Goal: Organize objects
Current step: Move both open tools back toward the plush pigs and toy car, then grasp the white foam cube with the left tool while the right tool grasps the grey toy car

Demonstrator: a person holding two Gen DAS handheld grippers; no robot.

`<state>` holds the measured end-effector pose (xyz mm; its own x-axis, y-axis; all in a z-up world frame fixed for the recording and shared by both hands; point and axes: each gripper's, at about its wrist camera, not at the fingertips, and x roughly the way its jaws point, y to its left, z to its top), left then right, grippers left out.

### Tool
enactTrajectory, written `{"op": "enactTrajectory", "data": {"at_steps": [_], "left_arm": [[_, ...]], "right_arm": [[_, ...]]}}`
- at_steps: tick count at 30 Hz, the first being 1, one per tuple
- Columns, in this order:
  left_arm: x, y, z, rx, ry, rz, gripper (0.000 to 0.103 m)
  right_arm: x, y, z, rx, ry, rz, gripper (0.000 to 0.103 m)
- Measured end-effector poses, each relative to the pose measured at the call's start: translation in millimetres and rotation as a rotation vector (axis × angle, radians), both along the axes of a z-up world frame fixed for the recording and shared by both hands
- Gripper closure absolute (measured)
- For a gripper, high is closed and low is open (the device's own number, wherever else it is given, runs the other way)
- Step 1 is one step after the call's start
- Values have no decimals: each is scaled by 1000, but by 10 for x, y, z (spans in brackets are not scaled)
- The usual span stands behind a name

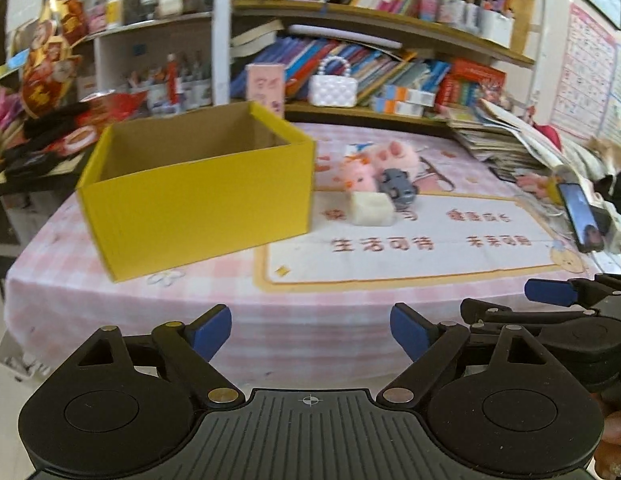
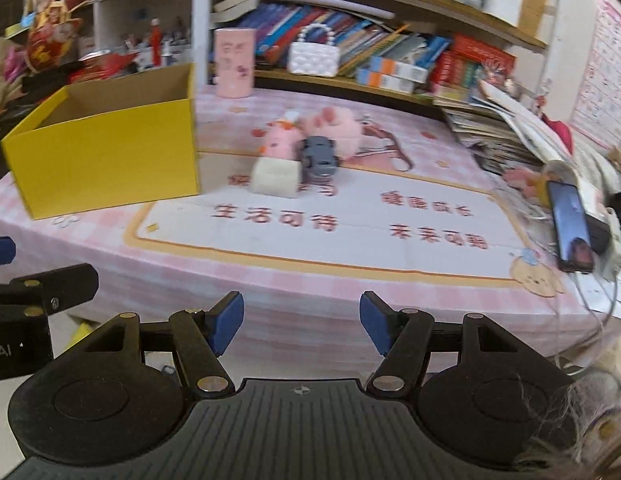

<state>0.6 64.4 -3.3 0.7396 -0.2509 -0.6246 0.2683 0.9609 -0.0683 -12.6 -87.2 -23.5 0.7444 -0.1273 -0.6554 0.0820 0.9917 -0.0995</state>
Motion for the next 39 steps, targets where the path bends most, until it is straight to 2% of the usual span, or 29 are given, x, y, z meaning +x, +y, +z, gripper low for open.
{"op": "enactTrajectory", "data": {"at_steps": [5, 9, 16, 22, 28, 29, 31, 34, 39], "left_arm": [[150, -277, -10, -3, 5, -65, 14], [261, -470, -39, -3, 18, -102, 14], [504, -621, -65, -19, 29, -71, 14], [716, -758, -87, 6, 44, -42, 14], [935, -989, -88, 27, 19, -42, 16], [980, -1031, -95, 25, 17, -39, 18], [1078, -1102, -122, 28, 21, -33, 34], [1244, -1190, -176, 20, 47, -10, 53], [1522, -1381, -259, 25, 78, 27, 55]], "right_arm": [[6, -205, 25, -39, -18, -36, 40], [75, -421, 12, -49, 0, -87, 40], [335, -671, -20, -38, 22, -81, 40], [627, -827, -24, -5, 33, -51, 40], [964, -1034, -8, 44, 27, -30, 41], [1012, -1081, 4, 58, 22, -30, 42], [1121, -1186, 19, 97, 13, -33, 42], [1271, -1329, 35, 144, 6, -30, 48], [1467, -1533, 42, 207, -8, -20, 51]]}}
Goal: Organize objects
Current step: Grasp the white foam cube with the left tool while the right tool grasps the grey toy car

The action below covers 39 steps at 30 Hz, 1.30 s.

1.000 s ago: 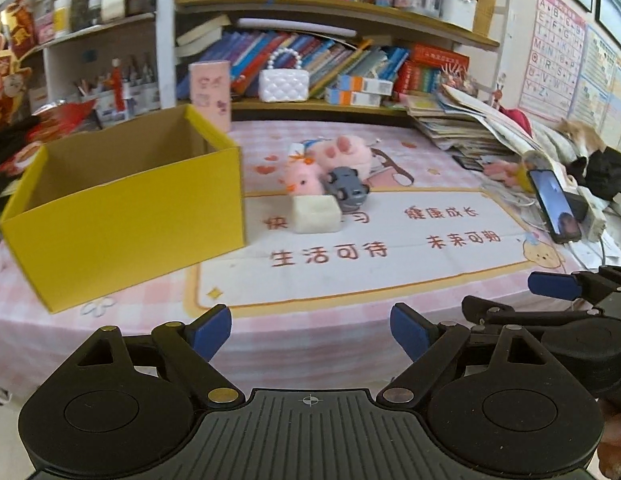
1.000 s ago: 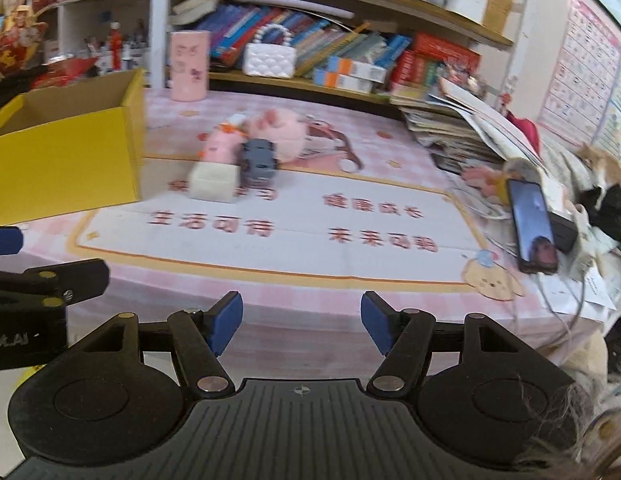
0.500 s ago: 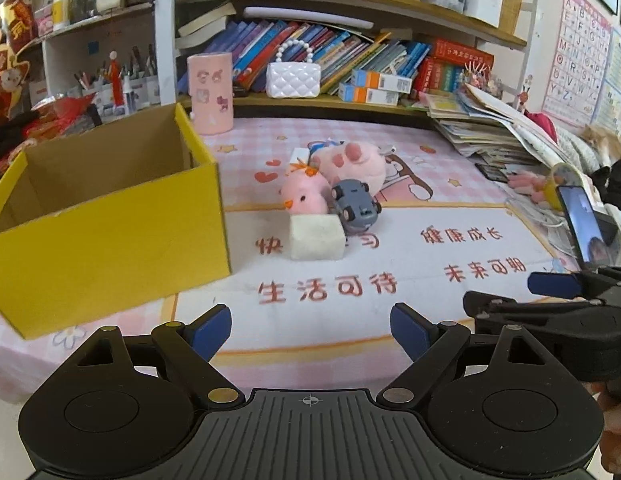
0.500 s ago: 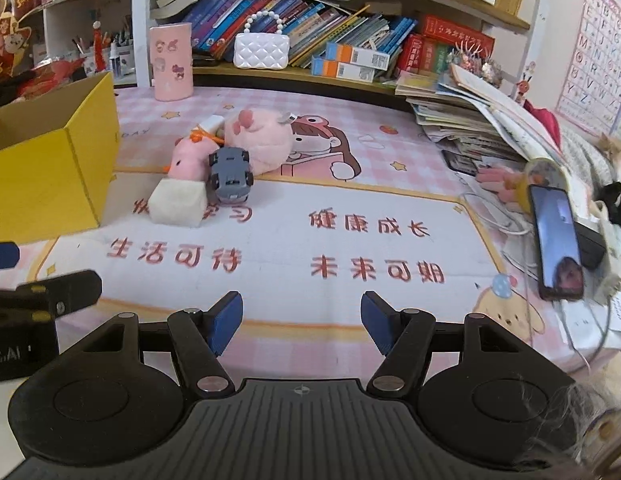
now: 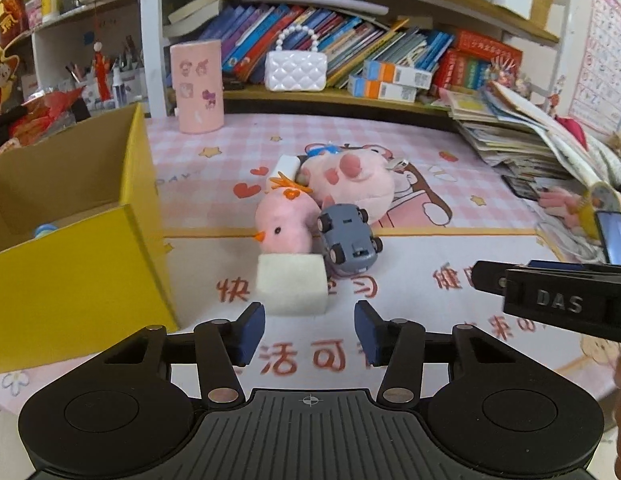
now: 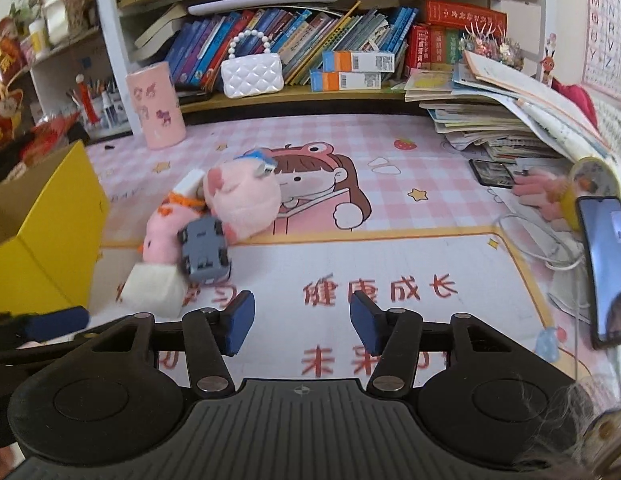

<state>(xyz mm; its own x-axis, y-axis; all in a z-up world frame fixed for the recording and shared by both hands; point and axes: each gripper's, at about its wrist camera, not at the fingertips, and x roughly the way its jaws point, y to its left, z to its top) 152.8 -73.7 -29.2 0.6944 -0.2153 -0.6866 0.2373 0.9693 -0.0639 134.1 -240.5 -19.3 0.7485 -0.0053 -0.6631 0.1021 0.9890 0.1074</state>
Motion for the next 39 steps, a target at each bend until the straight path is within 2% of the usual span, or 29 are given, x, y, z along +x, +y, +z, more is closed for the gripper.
{"op": "enactTrajectory", "data": {"at_steps": [3, 4, 6, 13, 15, 17, 19, 21, 27, 31, 34, 36, 39], "left_arm": [[138, -112, -7, 24, -2, 3, 50], [184, -144, -15, 38, -2, 3, 39], [283, -203, -46, 65, -1, 11, 27], [584, -269, -219, 147, 23, 66, 24], [628, -243, -274, 124, 44, 67, 26], [667, -239, -330, 113, 75, 68, 47], [659, -216, -347, 108, 68, 81, 56], [623, -170, -305, 77, 78, 77, 59], [299, -6, -187, 35, 102, 52, 60], [70, 189, -173, -7, 143, 95, 60], [-57, 317, -178, -22, 163, 139, 60], [-95, 386, -160, -13, 158, 160, 60], [-121, 475, -102, -32, 143, 181, 60]], "right_arm": [[100, -97, -19, 14, 2, 0, 51], [134, -130, -28, 19, 3, 3, 51], [196, -184, -41, 26, 6, 2, 51], [389, -298, -3, 58, 1, 40, 51], [442, -298, 18, 62, 2, 69, 51], [487, -286, 37, 66, -2, 97, 51], [540, -270, 46, 80, -2, 121, 49], [599, -247, 40, 98, -2, 140, 48], [796, -27, -96, 118, 30, 235, 47], [906, 191, -185, 119, 53, 314, 46], [1000, 384, -254, 70, 54, 369, 43], [1061, 485, -327, 17, 72, 362, 43], [1152, 523, -440, 4, 100, 327, 49]]}}
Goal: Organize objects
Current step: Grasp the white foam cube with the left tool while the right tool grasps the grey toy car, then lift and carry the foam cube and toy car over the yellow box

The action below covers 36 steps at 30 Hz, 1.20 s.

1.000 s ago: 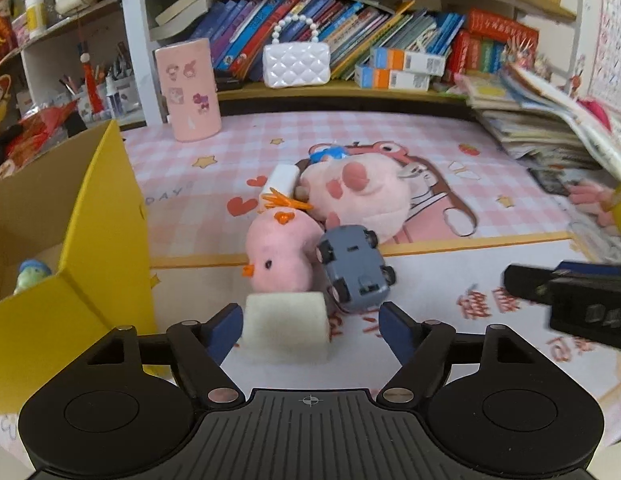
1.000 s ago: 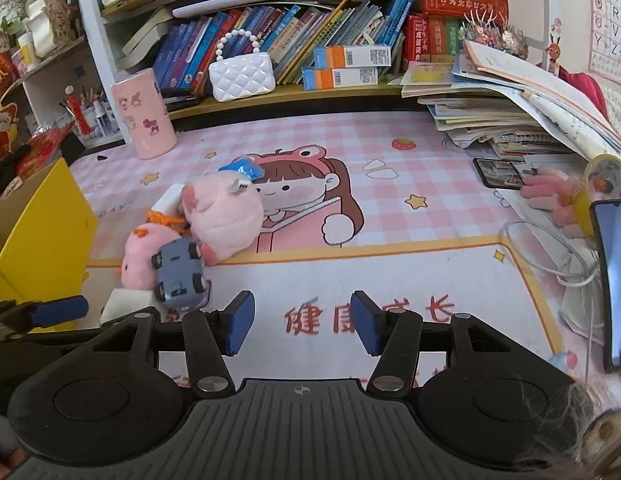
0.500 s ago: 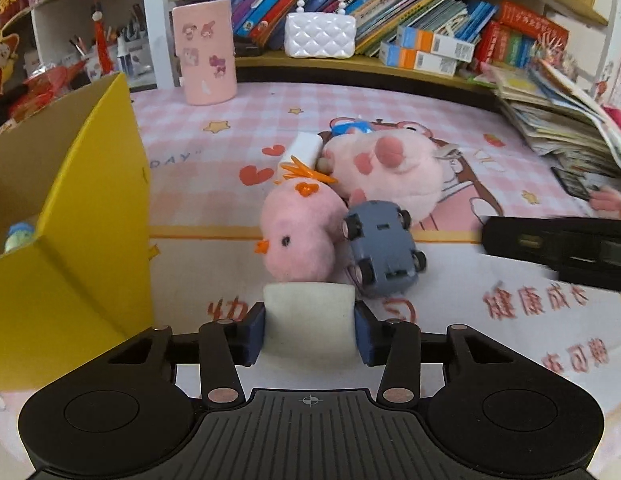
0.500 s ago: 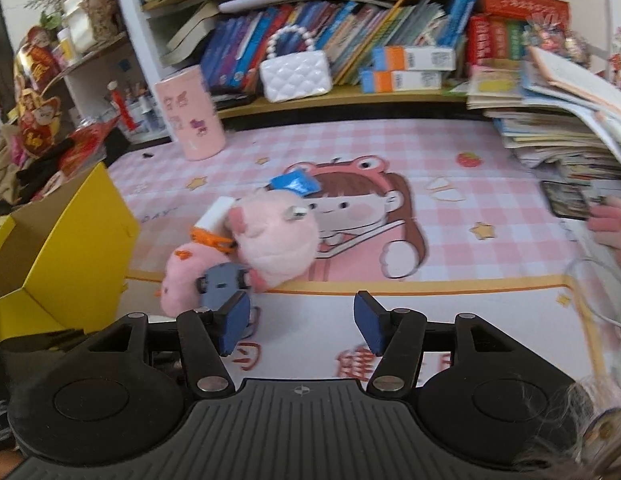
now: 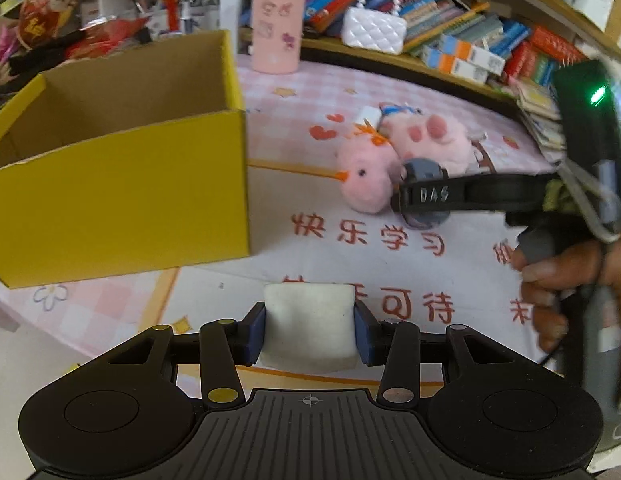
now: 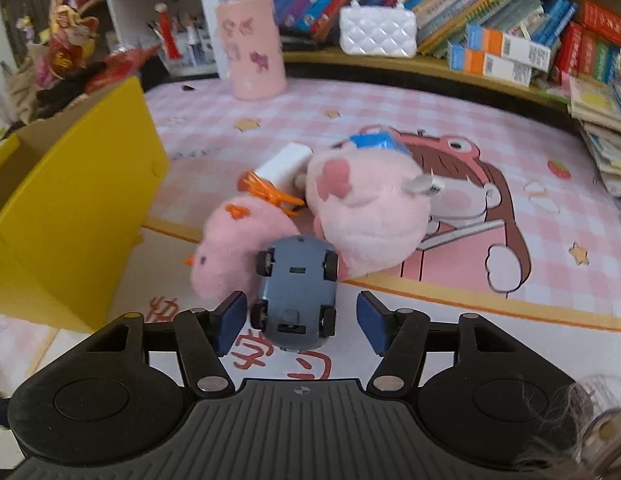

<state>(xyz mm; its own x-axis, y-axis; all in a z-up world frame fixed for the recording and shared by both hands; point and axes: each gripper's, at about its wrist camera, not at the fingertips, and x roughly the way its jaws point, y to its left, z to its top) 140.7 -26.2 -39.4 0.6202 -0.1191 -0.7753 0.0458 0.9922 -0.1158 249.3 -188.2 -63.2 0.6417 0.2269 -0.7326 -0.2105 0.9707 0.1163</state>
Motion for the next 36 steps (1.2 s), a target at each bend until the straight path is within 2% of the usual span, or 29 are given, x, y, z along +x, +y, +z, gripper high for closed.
{"op": "enactTrajectory", "data": {"at_steps": [1, 2, 5, 8, 12, 20, 27, 36], "left_arm": [[-10, 25, 22, -7, -8, 3, 60], [-18, 40, 38, -13, -15, 2, 60], [-34, 75, 54, -25, -24, -13, 61], [-32, 96, 41, -28, -20, -26, 61], [-56, 138, 50, -72, -30, -53, 62], [-148, 230, 116, -142, -73, -73, 62], [-426, 434, 155, -169, -92, -99, 62], [-845, 933, 131, -148, -72, -50, 62]], "right_arm": [[25, 7, -31, -9, 8, -17, 51], [31, 9, -47, -7, 8, -19, 62], [-49, 36, -8, -49, -3, -33, 63], [-247, 2, 58, -51, -6, -41, 63], [-546, -64, 145, -47, -2, -76, 63], [-1155, -85, 427, -79, -66, -144, 63], [-1504, 162, 463, -121, -72, -142, 63], [-1881, 720, 372, -111, -22, -62, 63]]}}
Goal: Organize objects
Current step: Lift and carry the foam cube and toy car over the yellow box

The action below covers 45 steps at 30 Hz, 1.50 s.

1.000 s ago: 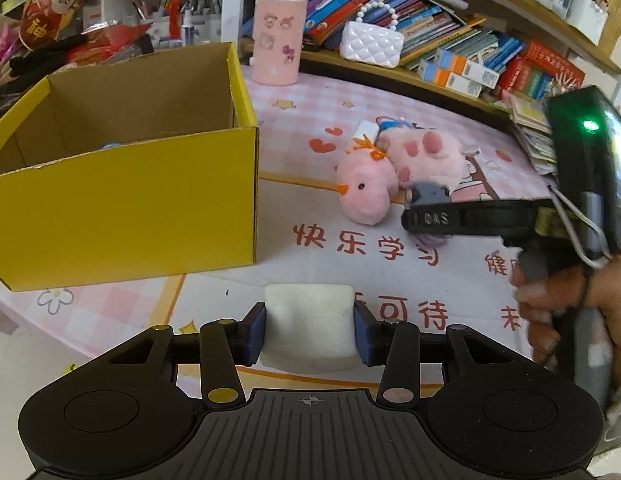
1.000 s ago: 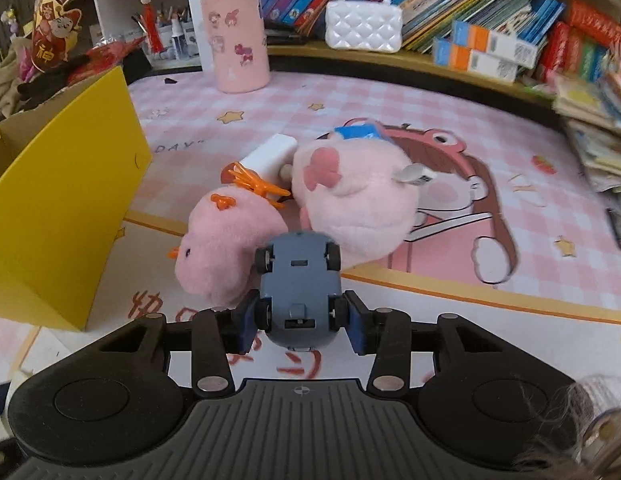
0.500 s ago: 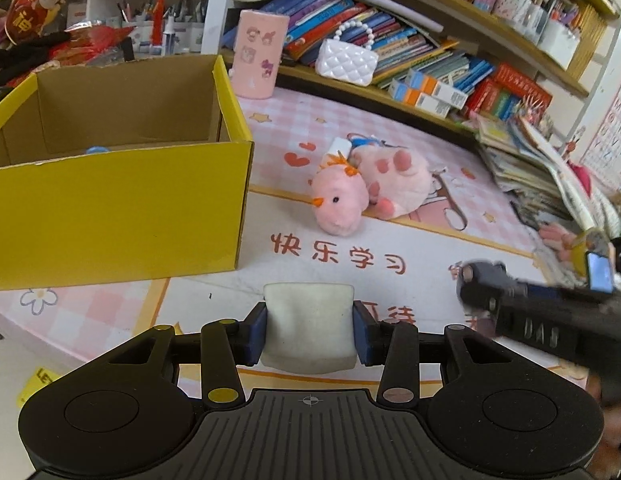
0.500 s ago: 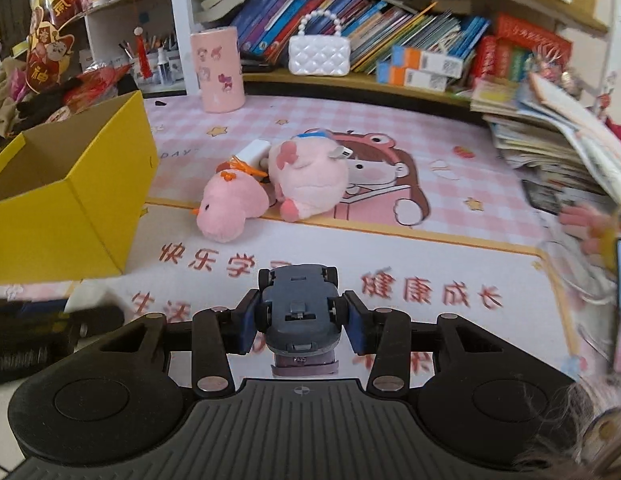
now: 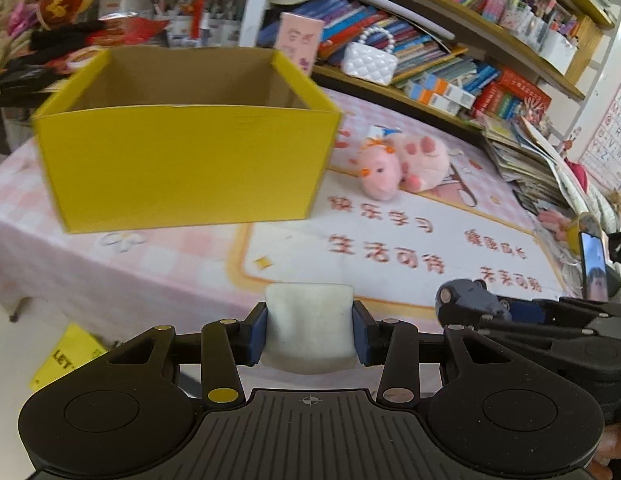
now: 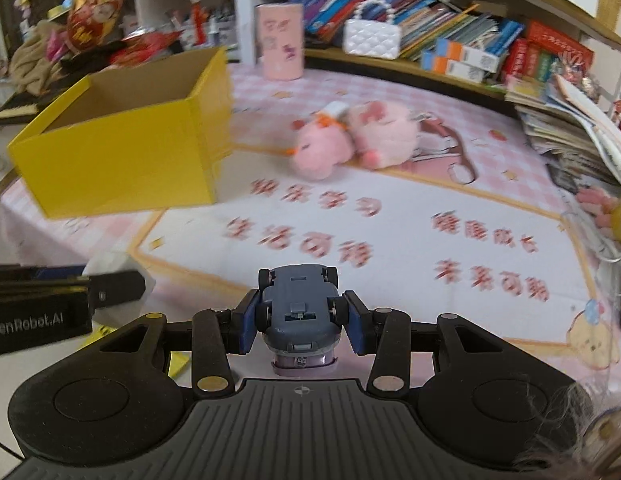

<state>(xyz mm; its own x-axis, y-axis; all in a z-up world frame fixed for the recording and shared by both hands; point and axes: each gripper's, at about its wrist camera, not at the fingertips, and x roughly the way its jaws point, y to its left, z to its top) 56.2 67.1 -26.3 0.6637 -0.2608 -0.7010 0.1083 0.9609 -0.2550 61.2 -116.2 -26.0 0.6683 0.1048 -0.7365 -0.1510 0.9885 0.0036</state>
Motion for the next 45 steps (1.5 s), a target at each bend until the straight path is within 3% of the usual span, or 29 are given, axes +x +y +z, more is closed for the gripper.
{"op": "enactTrajectory", "data": {"at_steps": [18, 32, 38, 45], "left_arm": [[-550, 846, 96, -3, -57, 124, 62], [-578, 1037, 222, -25, -109, 132, 63], [-329, 1065, 520, -41, -214, 139, 63], [99, 1096, 943, -10, -369, 181, 63]], "right_arm": [[-384, 924, 10, 10, -18, 152, 63], [-437, 1169, 169, -9, -102, 178, 63], [-267, 1120, 418, 12, -203, 146, 63], [345, 1094, 869, 71, -344, 139, 63]]}}
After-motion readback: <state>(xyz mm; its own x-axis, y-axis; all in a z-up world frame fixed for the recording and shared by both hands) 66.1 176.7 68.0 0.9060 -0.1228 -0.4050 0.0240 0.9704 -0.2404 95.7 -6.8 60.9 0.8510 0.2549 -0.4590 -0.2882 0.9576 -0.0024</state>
